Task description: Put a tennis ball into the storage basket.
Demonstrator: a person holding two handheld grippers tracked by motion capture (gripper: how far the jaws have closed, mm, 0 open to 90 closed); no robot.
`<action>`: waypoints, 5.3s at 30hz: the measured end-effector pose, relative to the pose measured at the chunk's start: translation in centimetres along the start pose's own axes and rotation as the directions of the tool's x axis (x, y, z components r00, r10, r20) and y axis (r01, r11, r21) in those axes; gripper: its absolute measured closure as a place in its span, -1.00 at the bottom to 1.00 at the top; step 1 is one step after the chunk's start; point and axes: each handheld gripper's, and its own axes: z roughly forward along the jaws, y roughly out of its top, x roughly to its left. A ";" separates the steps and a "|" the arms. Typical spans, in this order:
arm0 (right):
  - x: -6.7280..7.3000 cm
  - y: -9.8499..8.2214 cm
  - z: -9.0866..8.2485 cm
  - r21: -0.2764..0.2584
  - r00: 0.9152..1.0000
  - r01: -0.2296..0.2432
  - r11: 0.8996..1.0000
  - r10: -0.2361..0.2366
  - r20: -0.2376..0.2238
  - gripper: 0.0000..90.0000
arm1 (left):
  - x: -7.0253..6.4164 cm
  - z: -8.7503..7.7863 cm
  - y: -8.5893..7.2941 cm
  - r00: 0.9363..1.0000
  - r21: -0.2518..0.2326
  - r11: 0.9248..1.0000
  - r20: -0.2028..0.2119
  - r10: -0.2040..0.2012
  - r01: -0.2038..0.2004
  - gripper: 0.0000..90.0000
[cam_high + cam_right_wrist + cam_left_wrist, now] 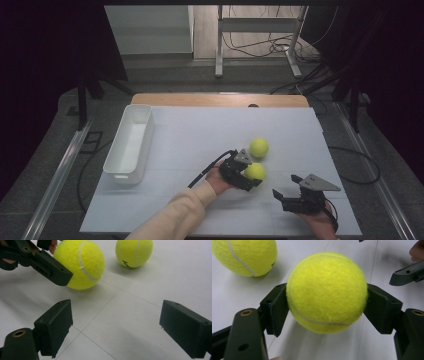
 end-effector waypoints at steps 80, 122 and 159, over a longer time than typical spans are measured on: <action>0.0 0.0 0.0 0.001 1.000 0.002 1.000 -0.002 0.010 -0.74 | 2.7 -8.3 -2.1 0.996 -0.106 0.993 -0.075 -0.058 0.050 -0.42; 0.1 0.0 -0.1 0.000 1.000 0.005 1.000 -0.005 0.010 -0.74 | 4.8 -13.1 -2.1 0.985 -0.184 0.980 -0.132 -0.108 0.082 -0.42; 0.1 0.0 0.0 -0.001 1.000 0.006 1.000 -0.006 0.009 -0.74 | 7.2 -18.4 -2.9 0.965 -0.286 0.949 -0.183 -0.189 0.132 -0.42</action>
